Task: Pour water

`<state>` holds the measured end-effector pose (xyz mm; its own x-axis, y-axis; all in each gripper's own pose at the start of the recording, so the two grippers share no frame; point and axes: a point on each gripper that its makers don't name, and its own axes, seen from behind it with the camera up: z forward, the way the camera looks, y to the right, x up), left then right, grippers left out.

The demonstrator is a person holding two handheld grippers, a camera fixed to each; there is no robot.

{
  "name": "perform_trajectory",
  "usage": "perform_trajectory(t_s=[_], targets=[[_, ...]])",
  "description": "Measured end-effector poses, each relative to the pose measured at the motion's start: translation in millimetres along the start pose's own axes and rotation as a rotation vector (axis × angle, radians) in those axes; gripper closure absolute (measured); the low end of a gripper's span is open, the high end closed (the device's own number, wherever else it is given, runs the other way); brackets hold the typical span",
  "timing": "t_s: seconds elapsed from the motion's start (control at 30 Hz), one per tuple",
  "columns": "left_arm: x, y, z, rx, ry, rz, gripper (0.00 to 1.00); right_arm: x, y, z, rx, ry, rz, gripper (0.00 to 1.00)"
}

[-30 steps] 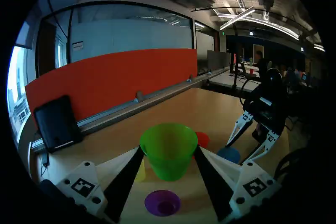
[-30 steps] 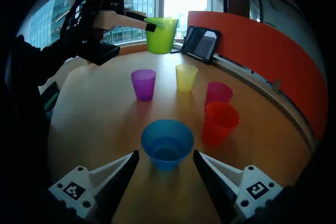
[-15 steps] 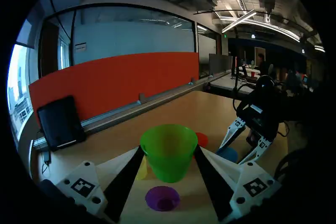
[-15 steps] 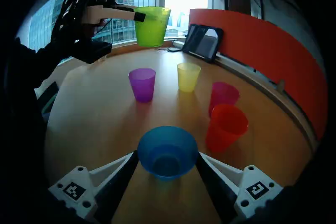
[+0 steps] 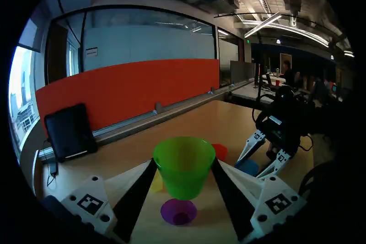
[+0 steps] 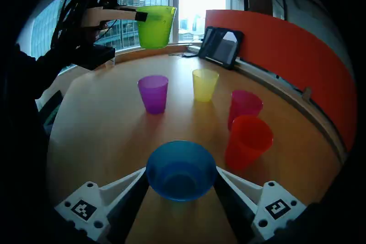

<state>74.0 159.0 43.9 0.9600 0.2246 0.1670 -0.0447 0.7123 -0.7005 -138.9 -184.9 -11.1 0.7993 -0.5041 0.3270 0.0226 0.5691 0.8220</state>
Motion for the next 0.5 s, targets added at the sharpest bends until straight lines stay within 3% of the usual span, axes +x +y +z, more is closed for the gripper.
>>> perform_trajectory(t_s=[0.27,0.5], targets=[[-2.1,2.6,-5.5,0.004,0.004,0.003,0.13,7.3,-2.0,-4.2,-0.016,0.023,-0.005,0.08],[1.1,6.1,-11.8,0.008,0.025,0.006,0.13,31.1,-4.0,-18.9,-0.038,0.086,0.009,0.08]])
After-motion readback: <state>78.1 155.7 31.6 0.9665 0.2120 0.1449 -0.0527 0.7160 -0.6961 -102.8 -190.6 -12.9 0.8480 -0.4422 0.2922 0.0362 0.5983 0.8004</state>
